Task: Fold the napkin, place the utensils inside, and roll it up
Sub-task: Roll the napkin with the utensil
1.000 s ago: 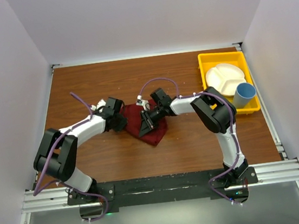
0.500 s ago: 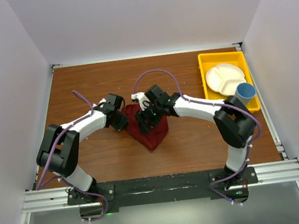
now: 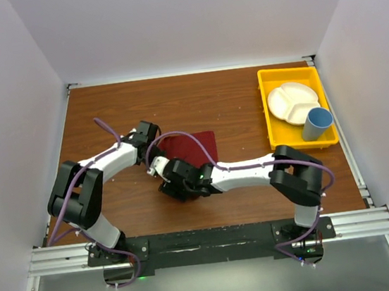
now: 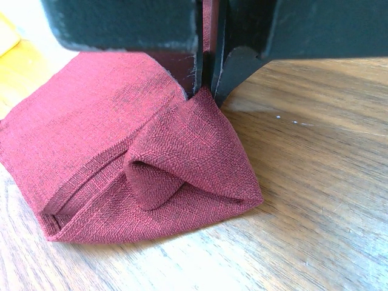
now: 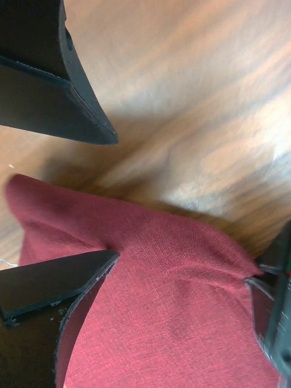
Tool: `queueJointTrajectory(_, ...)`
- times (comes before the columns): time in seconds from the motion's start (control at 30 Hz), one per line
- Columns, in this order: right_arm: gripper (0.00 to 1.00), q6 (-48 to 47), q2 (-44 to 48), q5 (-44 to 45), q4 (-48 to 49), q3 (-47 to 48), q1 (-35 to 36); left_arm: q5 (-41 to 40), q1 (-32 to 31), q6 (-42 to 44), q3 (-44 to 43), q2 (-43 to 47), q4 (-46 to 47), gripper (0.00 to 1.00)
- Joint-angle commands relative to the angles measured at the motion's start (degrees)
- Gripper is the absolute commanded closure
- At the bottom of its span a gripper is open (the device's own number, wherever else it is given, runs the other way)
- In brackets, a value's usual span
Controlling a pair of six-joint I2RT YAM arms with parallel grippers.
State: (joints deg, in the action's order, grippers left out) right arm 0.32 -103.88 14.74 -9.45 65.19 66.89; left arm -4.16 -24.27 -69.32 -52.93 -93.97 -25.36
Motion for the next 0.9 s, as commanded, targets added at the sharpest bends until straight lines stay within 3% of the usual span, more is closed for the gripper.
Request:
queueJointTrajectory(0.0,0.28,-1.81,-4.31,9.68,3.21,1.87,0.17,1.09,0.45,2.00,1.51,-1.92,-6.19,1.00)
queueJointTrajectory(0.13,0.34,-2.42,-7.65,11.62,2.25,3.80,0.17,1.53,0.81,2.17,2.21,-1.74,-5.66,1.00)
queueJointTrajectory(0.23,0.50,-2.52,-9.76,11.54,1.19,5.21,-0.10,1.62,1.07,3.04,2.56,-1.74,-5.13,1.00)
queueJointTrajectory(0.3,0.69,-1.64,-10.38,9.18,-0.12,6.17,-1.32,0.57,1.33,4.88,2.57,-0.95,-4.43,1.00)
queueJointTrajectory(0.43,0.87,1.69,-10.64,-0.57,-1.44,6.44,-5.45,0.91,2.38,9.80,4.40,1.77,-0.22,1.00)
queueJointTrajectory(0.47,0.90,2.23,-10.91,-6.60,-2.14,6.88,-6.68,1.00,2.74,10.86,4.76,3.52,1.62,0.99)
queueJointTrajectory(0.53,0.95,4.15,-11.00,-12.60,-2.85,7.06,-10.19,-0.05,3.35,12.97,6.33,6.94,3.21,0.86)
queueJointTrajectory(0.57,0.97,4.77,-11.35,-16.29,-2.76,6.97,-11.51,0.21,3.70,13.76,6.95,8.09,5.65,0.70)
queueJointTrajectory(0.67,1.00,7.50,-14.24,-31.58,-2.76,7.40,-16.87,-0.23,4.50,16.49,7.75,12.40,7.69,0.53)
queueJointTrajectory(0.8,1.00,14.34,-20.12,-53.35,-0.40,8.81,-24.68,-0.41,4.67,18.78,7.58,16.45,8.75,0.42)
queueJointTrajectory(0.87,1.00,19.35,-23.54,-58.40,0.66,9.08,-26.54,-0.32,4.67,18.78,8.10,18.29,8.84,0.38)
